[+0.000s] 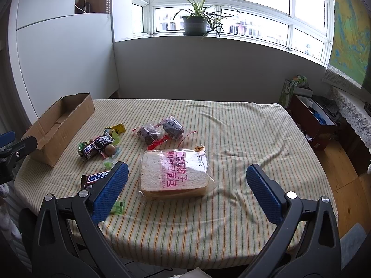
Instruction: Organize snacks
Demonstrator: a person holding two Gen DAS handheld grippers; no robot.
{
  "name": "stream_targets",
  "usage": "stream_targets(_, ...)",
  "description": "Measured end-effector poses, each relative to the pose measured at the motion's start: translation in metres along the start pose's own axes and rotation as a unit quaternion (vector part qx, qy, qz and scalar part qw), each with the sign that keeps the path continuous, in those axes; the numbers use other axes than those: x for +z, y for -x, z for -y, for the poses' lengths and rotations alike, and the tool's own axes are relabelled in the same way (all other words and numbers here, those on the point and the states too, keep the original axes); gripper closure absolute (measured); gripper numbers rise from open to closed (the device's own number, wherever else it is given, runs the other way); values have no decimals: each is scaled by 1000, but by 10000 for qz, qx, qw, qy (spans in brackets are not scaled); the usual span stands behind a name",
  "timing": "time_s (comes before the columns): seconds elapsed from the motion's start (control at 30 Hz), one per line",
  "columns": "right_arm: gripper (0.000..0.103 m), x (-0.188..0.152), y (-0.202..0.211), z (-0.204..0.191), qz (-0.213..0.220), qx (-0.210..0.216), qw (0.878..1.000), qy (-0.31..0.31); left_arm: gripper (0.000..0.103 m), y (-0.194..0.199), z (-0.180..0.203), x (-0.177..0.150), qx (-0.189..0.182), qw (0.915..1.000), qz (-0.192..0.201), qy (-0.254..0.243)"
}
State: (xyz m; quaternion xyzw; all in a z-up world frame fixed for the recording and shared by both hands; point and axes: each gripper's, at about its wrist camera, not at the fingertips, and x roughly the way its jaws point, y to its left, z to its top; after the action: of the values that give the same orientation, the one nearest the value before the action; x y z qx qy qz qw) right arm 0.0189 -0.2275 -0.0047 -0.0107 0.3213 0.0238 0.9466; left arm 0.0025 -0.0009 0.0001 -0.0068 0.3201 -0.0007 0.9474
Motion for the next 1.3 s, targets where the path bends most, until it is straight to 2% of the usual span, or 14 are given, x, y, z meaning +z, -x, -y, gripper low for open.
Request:
stream_targets(0.93, 0, -7, -4, -3, -119, 47, 9999, 72, 1, -6, -6, -5, 9, 10000, -85, 39)
stream_targets(1.3, 0, -15, -5, -11, -216, 315, 9990, 227, 3, -10, -17, -14, 37, 9997, -222, 60)
